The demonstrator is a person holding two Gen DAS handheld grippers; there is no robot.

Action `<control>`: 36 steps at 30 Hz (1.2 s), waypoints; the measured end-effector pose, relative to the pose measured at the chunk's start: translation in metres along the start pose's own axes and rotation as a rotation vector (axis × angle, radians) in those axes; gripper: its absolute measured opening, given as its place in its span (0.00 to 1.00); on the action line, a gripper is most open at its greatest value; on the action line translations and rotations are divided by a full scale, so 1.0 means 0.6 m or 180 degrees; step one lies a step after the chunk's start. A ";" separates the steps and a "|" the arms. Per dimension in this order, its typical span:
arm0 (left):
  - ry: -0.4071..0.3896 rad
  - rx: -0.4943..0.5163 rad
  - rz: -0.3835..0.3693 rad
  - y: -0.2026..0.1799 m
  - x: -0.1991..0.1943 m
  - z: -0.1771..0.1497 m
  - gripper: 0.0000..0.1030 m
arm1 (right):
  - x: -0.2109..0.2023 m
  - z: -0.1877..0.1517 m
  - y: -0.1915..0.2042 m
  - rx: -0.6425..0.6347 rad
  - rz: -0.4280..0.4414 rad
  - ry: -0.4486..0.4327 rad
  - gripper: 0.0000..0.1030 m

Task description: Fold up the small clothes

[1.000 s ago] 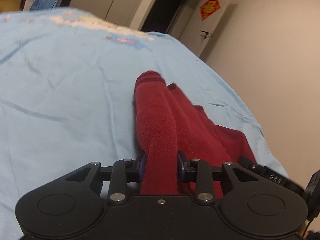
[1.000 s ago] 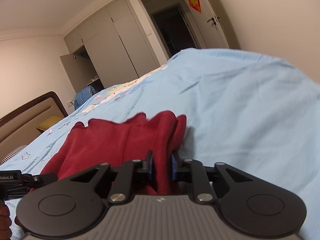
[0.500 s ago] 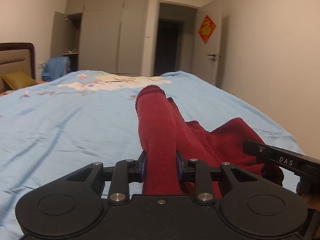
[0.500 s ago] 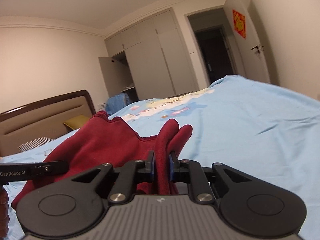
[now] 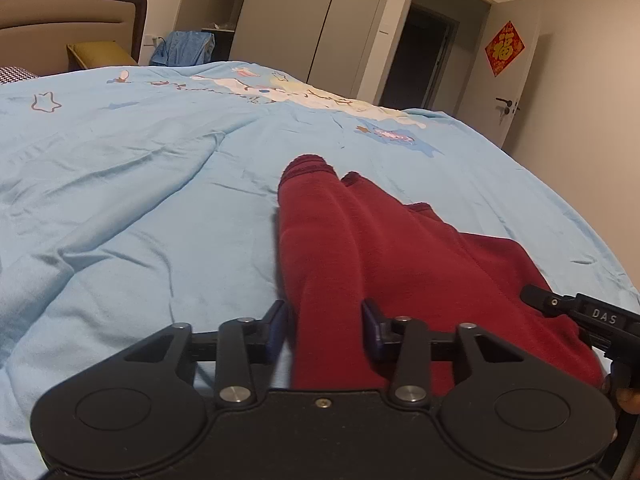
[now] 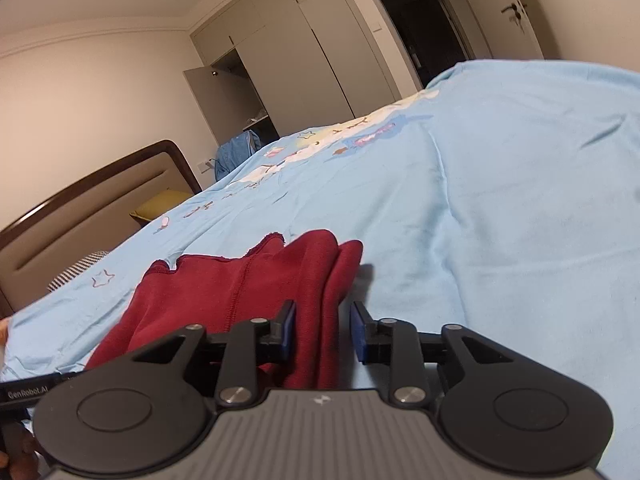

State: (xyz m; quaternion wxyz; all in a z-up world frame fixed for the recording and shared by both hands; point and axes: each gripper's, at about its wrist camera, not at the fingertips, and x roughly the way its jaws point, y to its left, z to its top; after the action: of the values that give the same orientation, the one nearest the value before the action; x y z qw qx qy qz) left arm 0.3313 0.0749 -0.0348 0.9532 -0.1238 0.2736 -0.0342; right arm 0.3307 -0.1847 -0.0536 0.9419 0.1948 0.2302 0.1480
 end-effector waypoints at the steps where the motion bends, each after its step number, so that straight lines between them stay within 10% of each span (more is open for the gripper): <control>1: -0.0010 -0.0016 -0.0021 0.004 0.001 -0.001 0.48 | 0.001 0.000 -0.003 0.0005 0.0004 0.0006 0.33; 17: 0.0129 -0.0407 -0.0024 0.014 0.012 0.010 0.56 | 0.019 0.002 0.012 -0.0067 -0.0083 -0.0004 0.36; 27: -0.0100 -0.0129 0.0177 -0.023 -0.069 0.036 0.67 | -0.050 0.011 0.044 -0.0210 -0.0255 -0.0294 0.44; 36: -0.0476 0.0001 0.0113 -0.054 -0.197 0.046 0.86 | -0.191 0.014 0.096 -0.0444 -0.0187 -0.0635 0.72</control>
State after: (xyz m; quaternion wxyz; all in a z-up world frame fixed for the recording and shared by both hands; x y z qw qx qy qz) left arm 0.2460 0.0652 0.0564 0.9715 -0.1210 0.2038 -0.0080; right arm 0.2264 -0.1789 0.0215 0.9753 0.1357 0.1301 0.1159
